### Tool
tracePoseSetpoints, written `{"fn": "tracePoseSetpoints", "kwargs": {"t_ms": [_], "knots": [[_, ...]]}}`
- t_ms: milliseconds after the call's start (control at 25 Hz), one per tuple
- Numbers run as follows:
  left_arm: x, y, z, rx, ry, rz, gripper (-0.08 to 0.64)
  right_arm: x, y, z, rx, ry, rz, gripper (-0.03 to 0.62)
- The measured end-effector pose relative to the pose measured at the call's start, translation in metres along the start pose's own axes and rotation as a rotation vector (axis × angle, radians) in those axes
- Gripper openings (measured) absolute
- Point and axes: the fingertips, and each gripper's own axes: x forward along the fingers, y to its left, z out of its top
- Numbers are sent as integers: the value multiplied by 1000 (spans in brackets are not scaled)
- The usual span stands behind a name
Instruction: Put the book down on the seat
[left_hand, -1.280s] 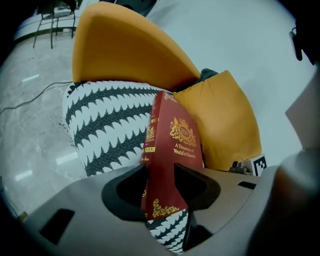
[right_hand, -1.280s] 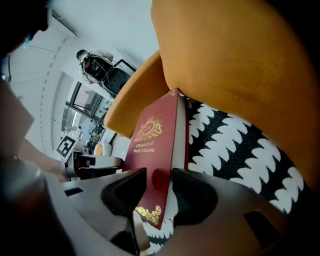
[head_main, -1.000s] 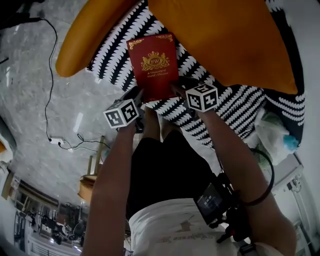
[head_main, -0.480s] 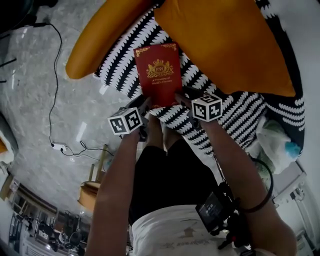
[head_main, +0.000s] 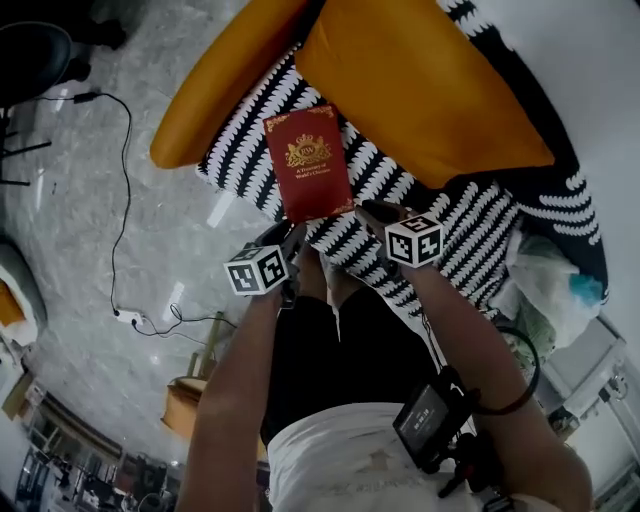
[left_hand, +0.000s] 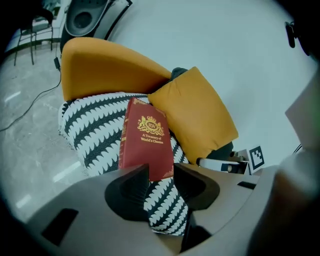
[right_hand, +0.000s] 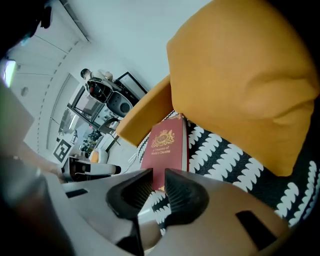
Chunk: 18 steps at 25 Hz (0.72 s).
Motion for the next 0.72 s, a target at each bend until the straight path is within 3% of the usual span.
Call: {"fn": "tracePoseSetpoints", "kwargs": {"t_ms": [200,400,720], "knots": [[-17,-26,-4,76,-21,1,82,-25,17,-2,-44,-40,9,51],[-42,-61,-31,142,-5,0,26,-64,41,-5,-88,-71,34,40],[-73,-131,-39,235,-6,-35,11,-120,83,12,-197,-102,103,37]]}}
